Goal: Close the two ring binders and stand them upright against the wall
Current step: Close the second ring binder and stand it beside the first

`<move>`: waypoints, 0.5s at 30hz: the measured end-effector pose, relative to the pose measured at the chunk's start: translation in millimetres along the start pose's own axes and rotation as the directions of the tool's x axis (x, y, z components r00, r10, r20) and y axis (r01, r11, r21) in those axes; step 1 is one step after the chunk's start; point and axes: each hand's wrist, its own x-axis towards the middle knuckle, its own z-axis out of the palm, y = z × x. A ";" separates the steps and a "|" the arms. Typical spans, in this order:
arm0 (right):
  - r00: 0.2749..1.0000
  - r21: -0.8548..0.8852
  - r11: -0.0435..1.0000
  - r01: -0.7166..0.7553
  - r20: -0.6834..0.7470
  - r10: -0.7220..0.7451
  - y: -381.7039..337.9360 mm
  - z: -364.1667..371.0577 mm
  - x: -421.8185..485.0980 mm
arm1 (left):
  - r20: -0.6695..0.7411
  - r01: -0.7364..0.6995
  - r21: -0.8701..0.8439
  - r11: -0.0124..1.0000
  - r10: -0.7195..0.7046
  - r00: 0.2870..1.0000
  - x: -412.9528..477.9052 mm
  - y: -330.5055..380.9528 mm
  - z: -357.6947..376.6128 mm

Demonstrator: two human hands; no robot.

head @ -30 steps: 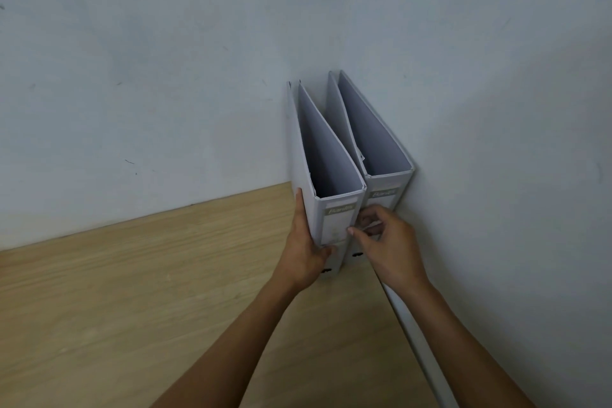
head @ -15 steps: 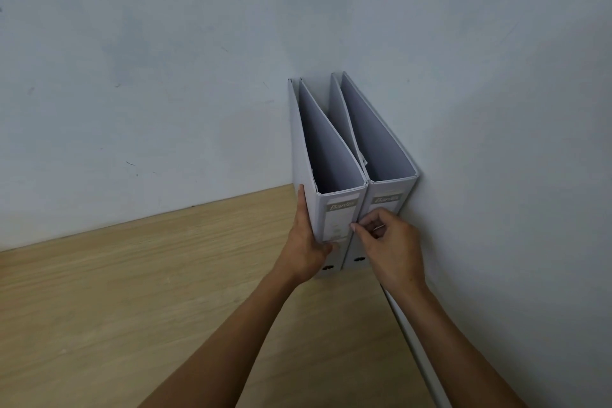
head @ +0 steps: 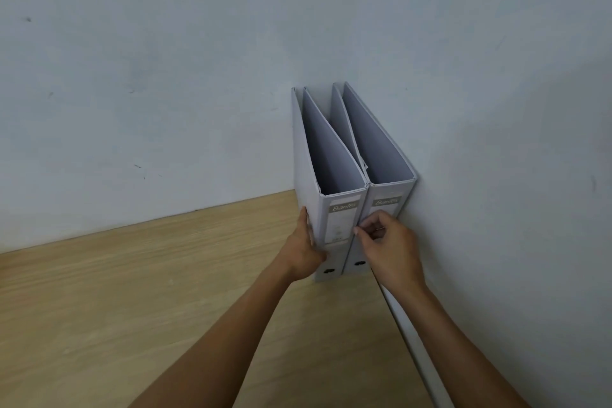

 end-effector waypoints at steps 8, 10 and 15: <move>0.997 0.046 0.997 -0.066 0.050 0.064 -7.2 -8.4 -7.8 | -0.009 -0.039 -0.048 0.998 0.039 0.999 -31.9 1.4 -10.0; 0.995 0.044 0.996 -0.072 0.078 0.069 -11.2 -9.9 -11.9 | 0.000 -0.058 -0.051 0.997 0.058 0.998 -41.8 2.1 -17.2; 0.988 0.019 0.993 -0.113 0.106 0.110 -23.4 -8.4 -20.2 | 0.032 -0.109 -0.103 0.989 0.113 0.993 -68.0 -2.7 -41.8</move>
